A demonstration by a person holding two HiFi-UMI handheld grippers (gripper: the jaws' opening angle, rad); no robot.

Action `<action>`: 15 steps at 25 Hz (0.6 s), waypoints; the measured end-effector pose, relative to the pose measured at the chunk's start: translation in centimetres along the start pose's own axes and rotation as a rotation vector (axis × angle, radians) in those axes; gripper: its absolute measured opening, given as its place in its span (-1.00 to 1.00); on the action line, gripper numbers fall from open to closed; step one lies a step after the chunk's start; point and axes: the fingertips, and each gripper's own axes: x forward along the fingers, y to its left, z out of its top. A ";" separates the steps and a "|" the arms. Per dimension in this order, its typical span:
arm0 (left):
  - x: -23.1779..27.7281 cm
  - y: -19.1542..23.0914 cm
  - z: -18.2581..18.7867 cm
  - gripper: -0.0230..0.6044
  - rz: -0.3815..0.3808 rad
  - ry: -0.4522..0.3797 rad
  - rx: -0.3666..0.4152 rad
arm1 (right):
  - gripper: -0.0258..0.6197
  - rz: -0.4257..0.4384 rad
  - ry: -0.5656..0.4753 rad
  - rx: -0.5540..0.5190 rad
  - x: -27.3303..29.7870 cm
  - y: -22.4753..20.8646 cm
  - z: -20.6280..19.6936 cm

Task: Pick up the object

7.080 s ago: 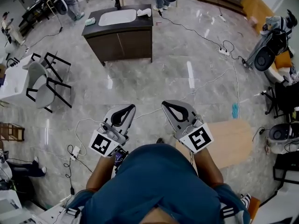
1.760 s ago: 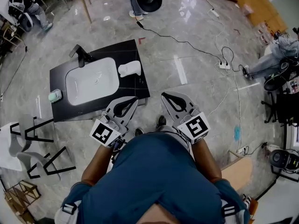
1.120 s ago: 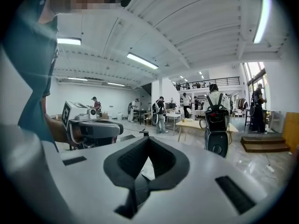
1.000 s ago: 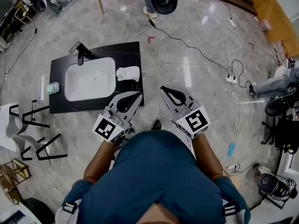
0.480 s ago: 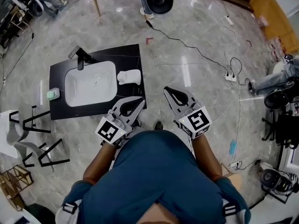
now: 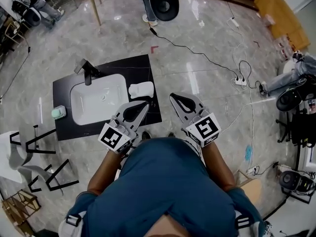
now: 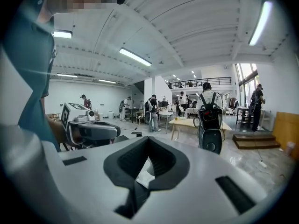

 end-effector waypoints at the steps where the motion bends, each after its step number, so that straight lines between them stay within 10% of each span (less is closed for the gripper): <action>1: -0.1 0.3 0.0 -0.92 -0.005 -0.001 -0.004 | -0.88 -0.007 0.002 0.003 0.1 0.0 0.0; 15: 5.1 3.3 0.2 -0.91 0.017 0.021 -0.008 | -0.88 0.022 0.034 0.036 2.1 -4.9 -1.5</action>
